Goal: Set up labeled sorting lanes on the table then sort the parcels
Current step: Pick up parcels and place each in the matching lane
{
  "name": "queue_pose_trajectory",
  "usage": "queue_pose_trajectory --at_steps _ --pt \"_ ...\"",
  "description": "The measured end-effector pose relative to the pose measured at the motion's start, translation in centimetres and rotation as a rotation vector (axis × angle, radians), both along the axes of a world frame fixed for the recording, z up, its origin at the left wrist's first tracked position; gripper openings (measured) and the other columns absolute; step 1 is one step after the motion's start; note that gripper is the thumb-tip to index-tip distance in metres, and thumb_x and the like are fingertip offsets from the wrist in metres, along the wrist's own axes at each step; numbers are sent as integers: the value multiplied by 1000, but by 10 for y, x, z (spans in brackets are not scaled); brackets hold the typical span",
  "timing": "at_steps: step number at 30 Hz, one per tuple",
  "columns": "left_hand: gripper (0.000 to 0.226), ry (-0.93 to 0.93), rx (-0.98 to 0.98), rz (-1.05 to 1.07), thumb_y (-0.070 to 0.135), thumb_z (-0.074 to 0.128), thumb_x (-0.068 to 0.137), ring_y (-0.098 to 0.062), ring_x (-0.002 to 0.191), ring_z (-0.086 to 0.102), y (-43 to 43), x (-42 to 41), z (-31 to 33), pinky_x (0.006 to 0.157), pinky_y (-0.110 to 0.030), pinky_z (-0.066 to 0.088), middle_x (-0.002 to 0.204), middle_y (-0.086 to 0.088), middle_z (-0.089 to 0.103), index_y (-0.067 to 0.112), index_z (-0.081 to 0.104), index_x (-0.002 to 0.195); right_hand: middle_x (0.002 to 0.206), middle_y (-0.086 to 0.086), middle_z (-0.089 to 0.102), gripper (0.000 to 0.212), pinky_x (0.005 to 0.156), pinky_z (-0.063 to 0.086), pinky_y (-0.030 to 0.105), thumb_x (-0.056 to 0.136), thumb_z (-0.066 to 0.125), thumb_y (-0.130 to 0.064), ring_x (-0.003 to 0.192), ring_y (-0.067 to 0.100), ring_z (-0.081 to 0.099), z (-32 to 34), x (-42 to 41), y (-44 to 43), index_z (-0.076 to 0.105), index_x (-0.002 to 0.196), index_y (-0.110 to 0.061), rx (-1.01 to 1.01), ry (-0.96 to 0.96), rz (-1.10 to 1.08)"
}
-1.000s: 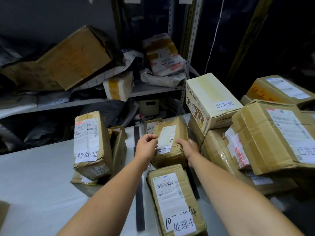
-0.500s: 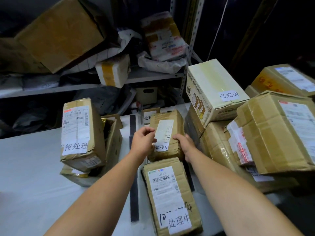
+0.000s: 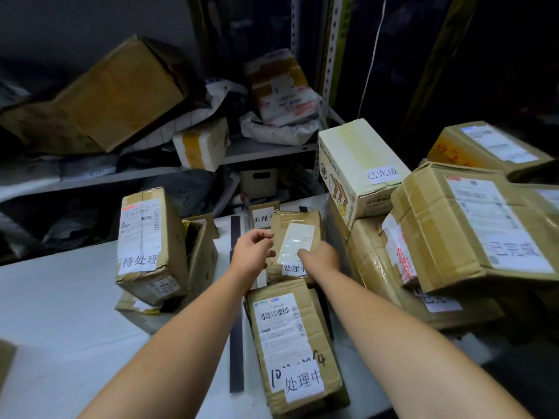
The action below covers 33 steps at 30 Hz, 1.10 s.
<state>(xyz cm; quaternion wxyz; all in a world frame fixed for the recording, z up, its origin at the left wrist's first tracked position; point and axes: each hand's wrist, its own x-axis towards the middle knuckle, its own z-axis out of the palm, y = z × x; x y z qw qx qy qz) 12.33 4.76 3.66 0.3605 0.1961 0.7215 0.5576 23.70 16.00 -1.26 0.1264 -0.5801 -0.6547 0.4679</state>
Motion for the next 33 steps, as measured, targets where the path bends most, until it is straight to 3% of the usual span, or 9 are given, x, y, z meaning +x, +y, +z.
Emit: queue_pose_trajectory --at_steps 5,8,11,16,20,22,29,33 --pt "13 74 -6 42 8 54 94 -14 70 63 -13 -2 19 59 -28 42 85 -3 64 15 65 96 119 10 66 35 75 44 28 90 66 -24 97 26 61 45 -9 -15 64 121 -9 193 68 77" --pt "17 71 38 79 4 51 93 -13 63 59 -20 -1 36 53 -24 37 78 -1 61 15 63 92 129 7 64 46 90 52 36 94 62 -28 111 27 63 77 -24 -31 58 138 -15 227 157 178" --pt "22 60 107 128 -4 49 89 -14 58 54 -29 0 54 50 -23 35 69 -5 59 12 64 86 127 5 68 41 99 50 34 94 63 -23 118 24 62 102 -40 -49 64 134 -13 237 283 273" --pt "27 165 107 243 -7 50 83 -11 55 55 -63 -9 83 46 -23 40 63 -1 62 13 68 79 103 0 74 25 78 47 25 91 66 -22 98 19 67 125 -67 -87 75 113 -16 252 368 384" --pt "28 181 94 337 -6 50 79 -14 56 54 -97 -22 91 46 -21 39 62 -1 61 15 68 77 95 -4 73 18 80 54 31 89 65 -25 92 18 66 132 -88 -116 77 102 -20 243 397 473" --pt "29 177 86 367 -5 50 79 -16 57 54 -109 -23 92 47 -23 39 61 -1 62 16 68 76 90 -5 70 17 75 48 26 91 65 -23 88 16 64 134 -94 -128 78 101 -18 240 408 500" --pt "25 175 57 243 -3 50 88 -14 65 60 -92 -6 79 53 -24 44 82 -8 67 15 68 88 94 -2 70 12 75 44 28 93 62 -23 93 21 63 114 -67 -104 73 96 -23 229 394 367" --pt "19 144 76 153 1 53 93 -11 67 61 -53 17 69 55 -23 46 79 -1 64 15 66 92 113 3 71 24 75 45 30 96 58 -27 94 24 61 88 -23 -58 70 115 -20 280 181 204"
